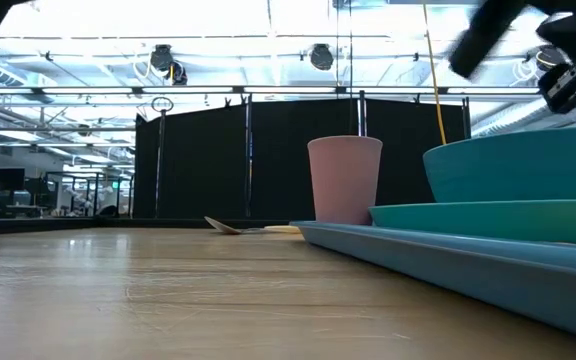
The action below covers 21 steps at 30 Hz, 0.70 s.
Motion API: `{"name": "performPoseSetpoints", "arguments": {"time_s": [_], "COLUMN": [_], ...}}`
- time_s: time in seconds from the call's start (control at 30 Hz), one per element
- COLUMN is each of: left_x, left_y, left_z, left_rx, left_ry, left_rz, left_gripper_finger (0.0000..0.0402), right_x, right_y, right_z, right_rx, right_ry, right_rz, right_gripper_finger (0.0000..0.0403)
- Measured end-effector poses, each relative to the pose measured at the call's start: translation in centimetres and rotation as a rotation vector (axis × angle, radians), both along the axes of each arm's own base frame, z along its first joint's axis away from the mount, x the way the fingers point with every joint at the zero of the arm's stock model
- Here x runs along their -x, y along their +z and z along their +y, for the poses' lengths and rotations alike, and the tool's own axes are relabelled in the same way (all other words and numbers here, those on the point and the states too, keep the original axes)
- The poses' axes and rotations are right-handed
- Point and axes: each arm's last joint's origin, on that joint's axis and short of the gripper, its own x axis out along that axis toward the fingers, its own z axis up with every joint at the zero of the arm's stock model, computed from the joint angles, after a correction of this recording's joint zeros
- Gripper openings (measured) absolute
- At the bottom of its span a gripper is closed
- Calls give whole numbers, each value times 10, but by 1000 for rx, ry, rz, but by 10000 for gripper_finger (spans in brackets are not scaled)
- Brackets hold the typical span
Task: Set up tray
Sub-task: Move the blue tray to the center of the table
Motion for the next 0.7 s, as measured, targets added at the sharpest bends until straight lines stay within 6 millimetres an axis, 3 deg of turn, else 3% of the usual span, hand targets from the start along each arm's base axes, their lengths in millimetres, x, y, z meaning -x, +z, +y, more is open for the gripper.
{"name": "performPoseSetpoints", "arguments": {"time_s": [0.17, 0.47, 0.7], "left_x": [14, 29, 41], "left_y": [15, 9, 6], "left_z": [-5, -20, -31], "left_rx": [-81, -153, -235], "left_ry": [45, 58, 101], "left_rz": [40, 96, 117], "left_gripper_finger": [44, 4, 25], "right_x": [-3, -6, -2], "right_y": [-7, -23, -17], "right_z": [3, 7, 4], "right_rx": [-63, -358, -510], "right_ry": [-11, -37, -58], "right_rz": [63, 234, 415], "right_gripper_finger": [0, 0, 0]}}
